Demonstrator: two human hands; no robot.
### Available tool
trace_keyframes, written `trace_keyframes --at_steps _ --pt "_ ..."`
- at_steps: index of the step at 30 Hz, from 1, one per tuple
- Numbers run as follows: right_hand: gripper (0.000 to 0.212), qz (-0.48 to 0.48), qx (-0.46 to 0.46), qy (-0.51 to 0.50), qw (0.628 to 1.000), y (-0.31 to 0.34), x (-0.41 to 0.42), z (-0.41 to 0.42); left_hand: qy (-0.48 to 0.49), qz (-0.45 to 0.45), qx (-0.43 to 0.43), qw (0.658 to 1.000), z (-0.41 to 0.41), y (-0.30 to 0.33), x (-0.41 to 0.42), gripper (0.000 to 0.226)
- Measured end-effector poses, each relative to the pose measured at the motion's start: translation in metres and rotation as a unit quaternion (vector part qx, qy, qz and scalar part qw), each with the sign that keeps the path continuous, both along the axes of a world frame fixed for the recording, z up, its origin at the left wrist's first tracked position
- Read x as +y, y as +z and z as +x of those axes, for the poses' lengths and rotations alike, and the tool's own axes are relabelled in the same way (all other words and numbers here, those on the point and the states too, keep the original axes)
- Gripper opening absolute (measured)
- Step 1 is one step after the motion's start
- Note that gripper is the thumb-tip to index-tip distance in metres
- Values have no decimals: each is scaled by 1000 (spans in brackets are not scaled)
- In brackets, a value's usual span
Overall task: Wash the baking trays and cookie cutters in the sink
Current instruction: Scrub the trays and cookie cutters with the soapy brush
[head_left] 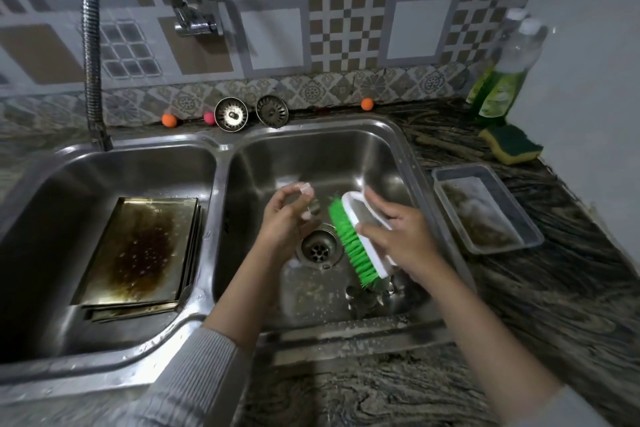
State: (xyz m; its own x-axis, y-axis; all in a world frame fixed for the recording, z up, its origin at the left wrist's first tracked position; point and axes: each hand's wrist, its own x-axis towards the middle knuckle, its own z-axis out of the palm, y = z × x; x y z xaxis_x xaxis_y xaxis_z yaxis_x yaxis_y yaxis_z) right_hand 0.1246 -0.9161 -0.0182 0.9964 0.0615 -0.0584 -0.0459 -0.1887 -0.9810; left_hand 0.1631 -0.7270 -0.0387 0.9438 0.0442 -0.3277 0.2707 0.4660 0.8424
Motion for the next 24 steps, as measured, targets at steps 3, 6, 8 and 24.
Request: trace_keyframes --at_steps 3,6,8,24 --pt "59 32 -4 -26 999 9 -5 10 -29 4 23 999 -1 -6 -1 18" --pt "56 48 -10 -29 998 12 -2 14 -18 -11 33 999 -2 -10 -8 22" --pt "59 47 -4 -28 999 11 0 14 4 -12 54 998 -3 -11 -11 25" --pt "54 80 -6 -33 996 4 -3 16 15 -76 151 986 3 -36 -10 22"
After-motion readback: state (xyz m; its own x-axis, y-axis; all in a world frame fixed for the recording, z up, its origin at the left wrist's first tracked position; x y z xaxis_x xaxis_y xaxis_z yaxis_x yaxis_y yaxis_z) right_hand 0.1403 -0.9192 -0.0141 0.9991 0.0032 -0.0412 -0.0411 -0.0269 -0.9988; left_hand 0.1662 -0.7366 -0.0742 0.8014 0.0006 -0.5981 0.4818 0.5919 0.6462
